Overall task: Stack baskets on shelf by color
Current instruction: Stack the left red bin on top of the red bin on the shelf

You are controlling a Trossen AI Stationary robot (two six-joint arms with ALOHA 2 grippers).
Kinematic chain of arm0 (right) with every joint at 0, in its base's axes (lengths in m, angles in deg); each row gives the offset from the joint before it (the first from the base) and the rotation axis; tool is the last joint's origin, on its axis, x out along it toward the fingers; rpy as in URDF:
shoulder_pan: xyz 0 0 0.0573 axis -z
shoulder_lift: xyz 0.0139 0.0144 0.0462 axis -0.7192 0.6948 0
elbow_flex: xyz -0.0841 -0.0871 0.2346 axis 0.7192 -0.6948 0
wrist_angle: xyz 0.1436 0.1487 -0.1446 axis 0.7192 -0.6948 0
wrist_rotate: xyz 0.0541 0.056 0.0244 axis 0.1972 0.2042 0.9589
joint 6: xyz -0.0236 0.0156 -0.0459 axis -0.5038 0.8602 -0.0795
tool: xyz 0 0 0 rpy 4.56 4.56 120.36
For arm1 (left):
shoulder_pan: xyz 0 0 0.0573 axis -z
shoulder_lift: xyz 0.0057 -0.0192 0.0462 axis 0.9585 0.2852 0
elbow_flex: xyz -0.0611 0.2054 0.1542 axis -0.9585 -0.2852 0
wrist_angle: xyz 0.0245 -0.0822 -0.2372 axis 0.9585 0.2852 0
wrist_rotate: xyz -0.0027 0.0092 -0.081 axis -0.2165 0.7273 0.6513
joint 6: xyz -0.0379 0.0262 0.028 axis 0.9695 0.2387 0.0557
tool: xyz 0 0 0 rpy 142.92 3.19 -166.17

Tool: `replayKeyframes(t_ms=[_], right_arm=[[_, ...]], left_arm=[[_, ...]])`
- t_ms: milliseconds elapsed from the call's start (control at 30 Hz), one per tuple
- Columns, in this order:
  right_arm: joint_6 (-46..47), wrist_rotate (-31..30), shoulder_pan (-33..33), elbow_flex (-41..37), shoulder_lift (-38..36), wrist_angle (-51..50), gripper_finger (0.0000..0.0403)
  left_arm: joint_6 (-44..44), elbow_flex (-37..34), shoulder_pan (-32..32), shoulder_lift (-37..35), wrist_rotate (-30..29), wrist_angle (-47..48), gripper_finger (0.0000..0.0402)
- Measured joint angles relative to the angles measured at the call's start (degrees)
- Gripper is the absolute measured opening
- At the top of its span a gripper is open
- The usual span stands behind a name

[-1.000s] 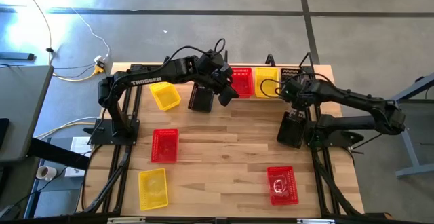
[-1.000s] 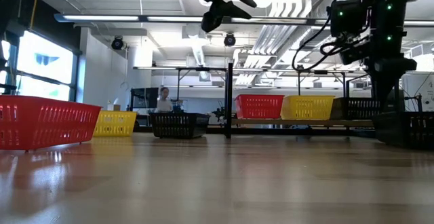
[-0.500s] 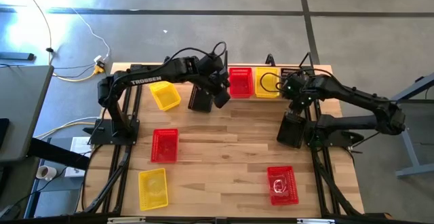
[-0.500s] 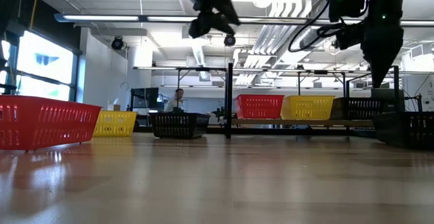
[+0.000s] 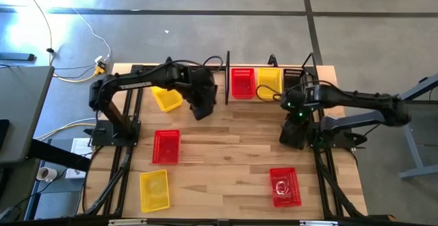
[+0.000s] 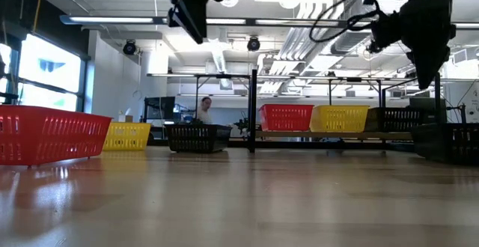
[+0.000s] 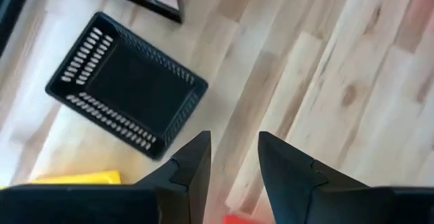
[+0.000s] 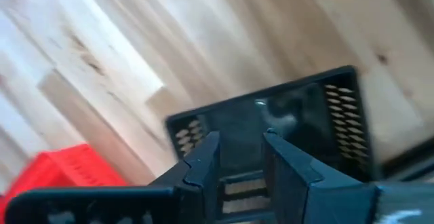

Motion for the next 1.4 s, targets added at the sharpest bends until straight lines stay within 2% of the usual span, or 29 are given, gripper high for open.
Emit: replayKeyframes(t_ms=[367,567,733,967,1267,1400], right_arm=[[22.19,-0.79,-18.42,0.01,0.02,16.59,0.0094],[31.14,-6.77,-26.53,0.02,0.02,28.17,0.0094],[34.9,-13.48,-31.93,0.01,0.02,35.82,0.0094],[35.27,-20.88,-35.98,0.02,0.02,42.01,0.0094],[34.97,-23.44,-36.89,0.02,0.04,41.08,0.0094],[34.95,-23.45,-36.89,0.02,0.12,41.03,0.0094]], left_arm=[[8.51,-11.41,9.04,-11.72,-0.05,-0.29,0.0113],[14.38,-17.13,14.99,-16.0,-0.03,-0.39,0.0113],[18.52,-19.97,20.43,-17.45,0.17,-0.67,0.0113],[22.77,-23.13,28.35,-17.48,0.19,-0.93,0.0113],[28.49,-28.62,37.41,-17.46,0.11,-1.78,0.0113],[28.72,-31.59,40.25,-17.44,0.01,-5.63,0.0113]])
